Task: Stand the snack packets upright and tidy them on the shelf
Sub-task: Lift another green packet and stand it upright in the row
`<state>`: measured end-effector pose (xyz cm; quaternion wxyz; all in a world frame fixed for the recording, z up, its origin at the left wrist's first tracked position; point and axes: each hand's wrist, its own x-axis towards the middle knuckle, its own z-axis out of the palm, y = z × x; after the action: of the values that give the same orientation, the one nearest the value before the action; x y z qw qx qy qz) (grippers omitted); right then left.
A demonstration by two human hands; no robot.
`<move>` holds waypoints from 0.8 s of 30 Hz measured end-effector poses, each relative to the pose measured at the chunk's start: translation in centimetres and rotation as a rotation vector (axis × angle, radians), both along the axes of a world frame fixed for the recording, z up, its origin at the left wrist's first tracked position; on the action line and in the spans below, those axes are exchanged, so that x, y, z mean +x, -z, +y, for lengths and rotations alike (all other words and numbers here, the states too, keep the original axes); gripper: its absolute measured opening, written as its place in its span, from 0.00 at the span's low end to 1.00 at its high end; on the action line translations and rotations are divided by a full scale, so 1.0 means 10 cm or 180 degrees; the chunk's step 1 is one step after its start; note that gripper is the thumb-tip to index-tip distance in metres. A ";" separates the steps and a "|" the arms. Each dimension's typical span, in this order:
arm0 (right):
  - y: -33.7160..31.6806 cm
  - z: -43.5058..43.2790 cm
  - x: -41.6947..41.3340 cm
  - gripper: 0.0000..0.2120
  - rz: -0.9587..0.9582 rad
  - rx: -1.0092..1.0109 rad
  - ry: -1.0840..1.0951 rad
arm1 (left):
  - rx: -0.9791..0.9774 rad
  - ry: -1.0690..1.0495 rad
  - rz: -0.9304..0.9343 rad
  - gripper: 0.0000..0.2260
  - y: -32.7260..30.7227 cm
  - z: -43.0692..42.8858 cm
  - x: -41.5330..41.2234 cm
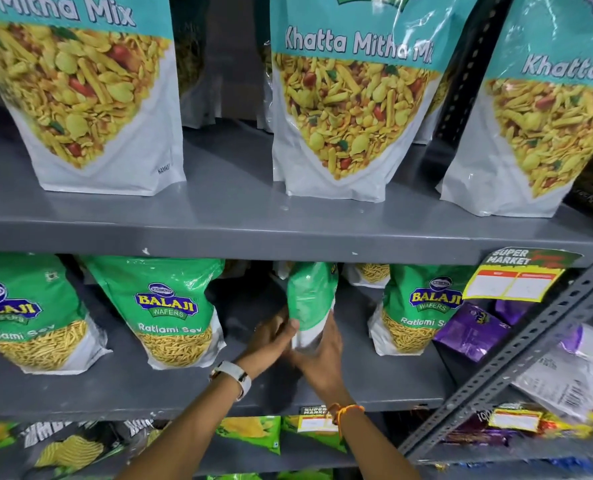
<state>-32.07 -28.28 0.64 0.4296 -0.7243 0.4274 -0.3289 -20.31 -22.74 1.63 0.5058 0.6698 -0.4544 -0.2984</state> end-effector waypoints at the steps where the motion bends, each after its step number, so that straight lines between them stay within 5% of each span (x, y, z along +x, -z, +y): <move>1: -0.02 -0.05 -0.01 0.51 -0.0020 0.0022 0.0007 | -0.0119 -0.0049 -0.0005 0.30 0.04 0.01 -0.01; 4: -0.01 -0.17 -0.06 0.37 -0.0139 0.0231 0.0008 | -0.0295 -0.0598 0.0001 0.14 0.12 0.02 0.05; 7: -0.01 -0.29 -0.12 0.33 -0.0164 0.0562 -0.0208 | -0.0193 -0.0930 0.0023 0.04 0.10 -0.09 0.23; 9: -0.08 -0.39 -0.15 0.31 -0.0248 0.0799 -0.0453 | -0.0025 -0.0654 0.0280 0.14 0.04 -0.18 0.37; 12: -0.16 -0.52 -0.21 0.37 -0.0320 0.0980 -0.0854 | 0.0420 -0.0081 0.0419 0.46 0.01 -0.22 0.48; 13: -0.17 -0.57 -0.22 0.38 -0.0273 0.0934 -0.0930 | 0.0429 0.0076 0.0526 0.48 0.03 -0.21 0.47; 18: -0.21 -0.72 -0.29 0.28 0.0086 0.0697 -0.1034 | -0.0197 -0.0263 0.1366 0.32 0.21 -0.16 0.26; 24: -0.09 -0.61 -0.38 0.37 -0.0228 0.0971 -0.0861 | -0.0590 -0.0711 0.1017 0.28 0.27 -0.05 0.01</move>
<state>-35.82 -34.38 1.57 0.5894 -0.6895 0.3555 -0.2253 -20.24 -23.28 -1.06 0.6608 0.6108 -0.3169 -0.2998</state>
